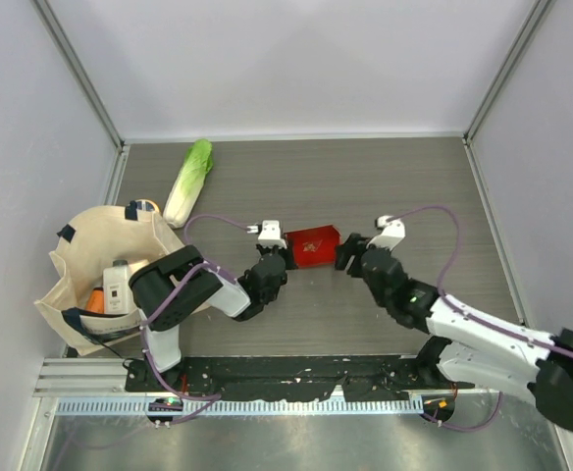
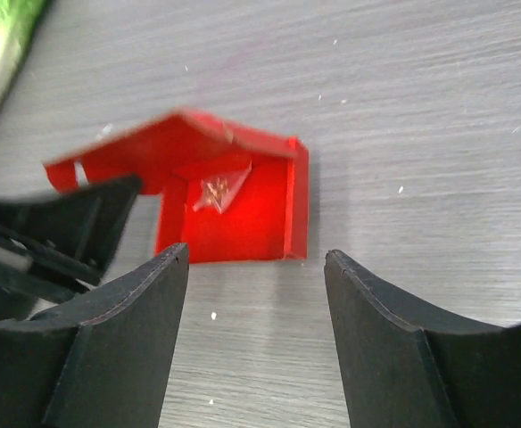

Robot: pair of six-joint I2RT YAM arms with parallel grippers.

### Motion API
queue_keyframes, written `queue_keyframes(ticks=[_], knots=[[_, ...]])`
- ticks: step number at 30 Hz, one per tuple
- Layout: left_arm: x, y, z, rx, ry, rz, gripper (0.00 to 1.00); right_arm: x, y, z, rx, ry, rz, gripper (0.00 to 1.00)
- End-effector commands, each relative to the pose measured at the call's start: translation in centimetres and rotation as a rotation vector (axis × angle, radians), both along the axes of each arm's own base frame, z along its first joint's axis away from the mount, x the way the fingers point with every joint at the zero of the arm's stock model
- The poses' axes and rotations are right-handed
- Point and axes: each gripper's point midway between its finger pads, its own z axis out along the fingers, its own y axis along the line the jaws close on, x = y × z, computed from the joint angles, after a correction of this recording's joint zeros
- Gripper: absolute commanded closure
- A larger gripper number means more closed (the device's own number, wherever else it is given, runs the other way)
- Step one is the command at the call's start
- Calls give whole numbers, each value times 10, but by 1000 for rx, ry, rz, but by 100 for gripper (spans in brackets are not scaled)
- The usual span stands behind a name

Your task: Fold the paper box

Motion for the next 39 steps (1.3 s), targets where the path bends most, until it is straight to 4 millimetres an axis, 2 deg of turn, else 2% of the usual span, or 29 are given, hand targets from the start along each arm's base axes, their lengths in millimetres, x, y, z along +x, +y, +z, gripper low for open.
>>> queue_keyframes(ticks=[1,2,3,4,5,7,8,9,10,11,14,17,24,30,32,33,34,39], knots=[[-4,3,-8,104,7,0,100,0,-11,32,162,136,88,30],[-4,3,-7,109,3,2,100,6,-12,48,209,123,80,28],[-4,2,-7,124,-3,-2,100,11,-14,50,226,141,69,26],[-4,2,-6,133,-7,-2,100,21,-26,50,246,168,17,25],[-5,0,-5,139,-12,-8,100,27,-20,63,273,181,41,25],[-5,-1,-4,157,-16,-11,100,37,-18,47,252,284,22,25],[-5,-2,-4,160,-19,-15,100,45,-11,62,272,284,42,25],[-5,-2,-4,161,-19,-15,100,48,-7,61,267,304,49,25],[-5,-2,-4,169,-20,-16,100,54,-2,50,252,350,55,25],[-5,-3,-4,168,-21,-20,100,60,3,57,240,331,91,25],[-7,-6,-4,179,-24,-32,100,69,20,49,210,353,190,25],[-6,-5,-4,192,-28,-32,100,68,23,34,180,408,220,25],[-6,-12,-1,188,-32,-55,100,67,39,26,280,433,252,27],[-8,-23,2,181,-29,-91,100,67,55,14,423,453,258,37],[-9,-24,3,174,-26,-96,100,65,54,8,455,452,238,41],[-8,-26,4,165,-25,-100,100,66,54,15,466,415,247,43],[-9,-27,4,165,-20,-105,100,63,50,10,458,413,238,48],[-10,-36,0,137,10,-125,100,60,45,7,441,362,252,53]])
